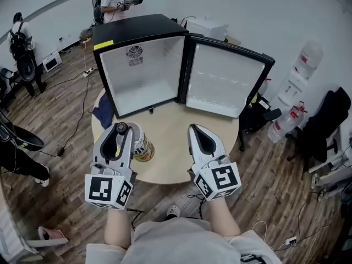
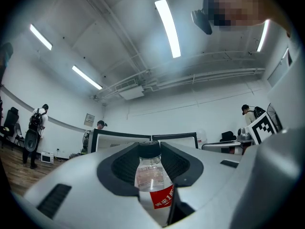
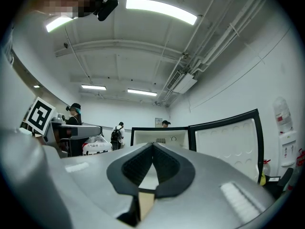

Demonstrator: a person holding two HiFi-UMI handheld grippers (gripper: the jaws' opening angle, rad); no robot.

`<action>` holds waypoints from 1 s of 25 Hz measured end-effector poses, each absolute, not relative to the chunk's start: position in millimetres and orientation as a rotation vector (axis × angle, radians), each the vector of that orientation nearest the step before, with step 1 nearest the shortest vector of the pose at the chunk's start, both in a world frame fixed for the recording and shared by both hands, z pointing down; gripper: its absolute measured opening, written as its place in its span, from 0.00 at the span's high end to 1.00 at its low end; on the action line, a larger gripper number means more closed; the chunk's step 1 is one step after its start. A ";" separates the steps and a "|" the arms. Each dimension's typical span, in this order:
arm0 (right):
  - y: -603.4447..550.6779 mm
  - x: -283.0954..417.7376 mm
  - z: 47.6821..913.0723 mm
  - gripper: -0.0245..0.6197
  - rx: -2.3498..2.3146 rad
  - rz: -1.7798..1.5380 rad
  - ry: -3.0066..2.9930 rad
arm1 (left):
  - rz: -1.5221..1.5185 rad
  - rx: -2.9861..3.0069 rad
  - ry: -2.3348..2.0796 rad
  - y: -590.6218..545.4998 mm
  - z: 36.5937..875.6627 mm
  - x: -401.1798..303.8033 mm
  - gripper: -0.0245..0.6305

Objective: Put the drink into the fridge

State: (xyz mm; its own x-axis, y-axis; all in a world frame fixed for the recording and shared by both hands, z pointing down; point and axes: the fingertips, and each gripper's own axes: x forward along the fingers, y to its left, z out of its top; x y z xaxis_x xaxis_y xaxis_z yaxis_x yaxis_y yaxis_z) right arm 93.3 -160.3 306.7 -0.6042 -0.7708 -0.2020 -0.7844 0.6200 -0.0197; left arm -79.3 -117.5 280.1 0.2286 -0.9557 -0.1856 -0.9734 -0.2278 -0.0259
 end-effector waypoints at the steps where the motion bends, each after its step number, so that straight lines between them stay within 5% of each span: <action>1: -166.5 94.1 306.9 0.95 -1.278 0.105 2.656 | 0.193 -2.350 1.863 -123.3 280.5 -77.1 0.74; 25: -271.6 61.3 316.2 0.95 -1.305 0.052 2.665 | 0.177 -2.435 1.827 -234.9 291.6 -97.1 0.74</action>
